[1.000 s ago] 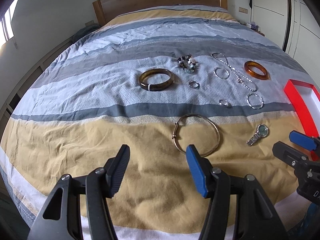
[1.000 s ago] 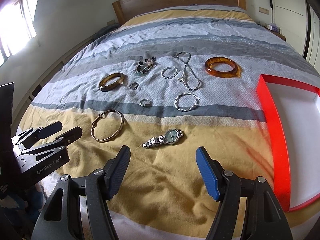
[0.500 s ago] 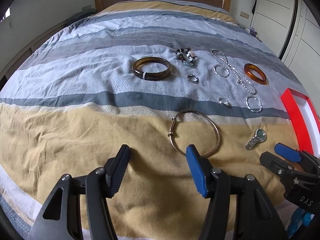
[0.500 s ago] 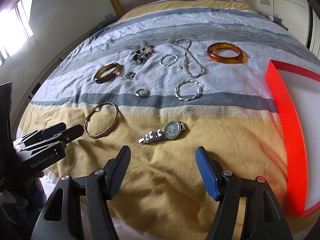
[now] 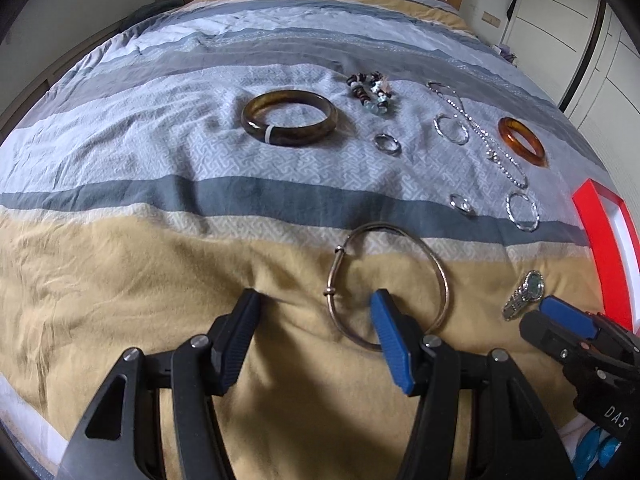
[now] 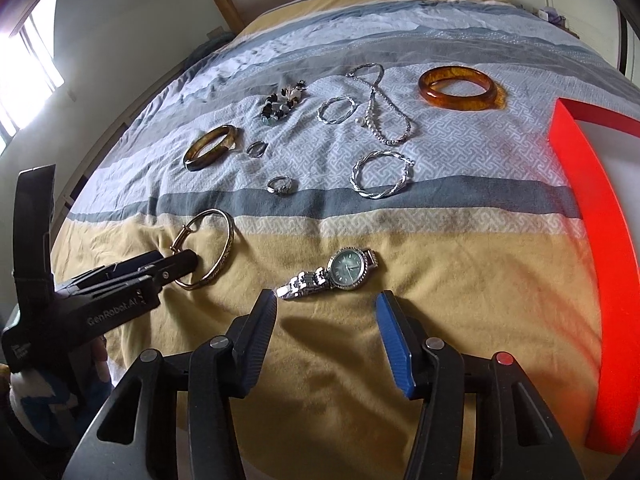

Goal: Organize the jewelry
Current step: 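Grasp the silver watch with the right tool while the left tool grasps the plain silver bangle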

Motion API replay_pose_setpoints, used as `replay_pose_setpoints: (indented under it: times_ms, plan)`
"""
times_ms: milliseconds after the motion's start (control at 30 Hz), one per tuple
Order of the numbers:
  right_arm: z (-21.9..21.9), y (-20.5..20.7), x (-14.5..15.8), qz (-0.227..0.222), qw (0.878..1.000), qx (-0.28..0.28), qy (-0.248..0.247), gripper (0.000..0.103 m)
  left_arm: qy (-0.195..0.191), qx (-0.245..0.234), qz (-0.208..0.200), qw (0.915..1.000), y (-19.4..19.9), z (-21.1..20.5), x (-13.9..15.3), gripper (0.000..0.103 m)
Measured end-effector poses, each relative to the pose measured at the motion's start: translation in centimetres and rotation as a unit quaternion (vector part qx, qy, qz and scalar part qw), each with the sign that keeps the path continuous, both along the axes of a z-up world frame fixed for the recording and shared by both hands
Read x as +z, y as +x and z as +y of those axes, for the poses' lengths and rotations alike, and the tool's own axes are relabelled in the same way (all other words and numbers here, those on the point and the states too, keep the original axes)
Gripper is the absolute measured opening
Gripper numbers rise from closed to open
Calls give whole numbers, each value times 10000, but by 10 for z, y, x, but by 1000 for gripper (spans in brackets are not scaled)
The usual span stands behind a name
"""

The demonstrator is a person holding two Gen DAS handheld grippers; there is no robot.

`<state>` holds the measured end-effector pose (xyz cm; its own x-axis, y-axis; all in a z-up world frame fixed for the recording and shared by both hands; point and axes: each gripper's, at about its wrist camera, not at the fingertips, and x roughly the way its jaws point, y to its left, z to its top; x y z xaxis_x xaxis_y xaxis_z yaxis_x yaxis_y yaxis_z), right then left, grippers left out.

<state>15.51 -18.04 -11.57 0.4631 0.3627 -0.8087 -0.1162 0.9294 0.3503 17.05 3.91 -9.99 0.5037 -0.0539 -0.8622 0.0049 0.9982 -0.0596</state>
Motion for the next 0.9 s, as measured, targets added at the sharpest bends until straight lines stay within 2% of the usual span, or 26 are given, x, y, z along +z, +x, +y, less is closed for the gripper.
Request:
replay_pose_setpoints:
  times_ms: [167,367,600,767,800,833,900]
  plan:
    - [5,11,-2,57,9999,-16,132,53,16,-72,-41,10000,3,-1,-2,50]
    - [10,20,-5,25,9999,-59,103,52,42,-139,-98,9998,7,-4,-2,30]
    - [10,27,-11,45,9998,-160,-69,34,232,-252,-191,9992,6,-12,-2,19]
    - [12,26,-10,6,9999,-94,-133,30,337,-307,-245,9987,3,-16,0,7]
    - [13,25,-9,-9,9999,-73,-140,28,330,-300,-252,9987,3,-16,1,7]
    - [13,24,-8,-43,9999,-58,-134,20,320,-290,-264,9987,2,-16,2,6]
    - [13,22,-3,-141,9999,-20,-96,16,329,-286,-299,9986,0,-16,4,6]
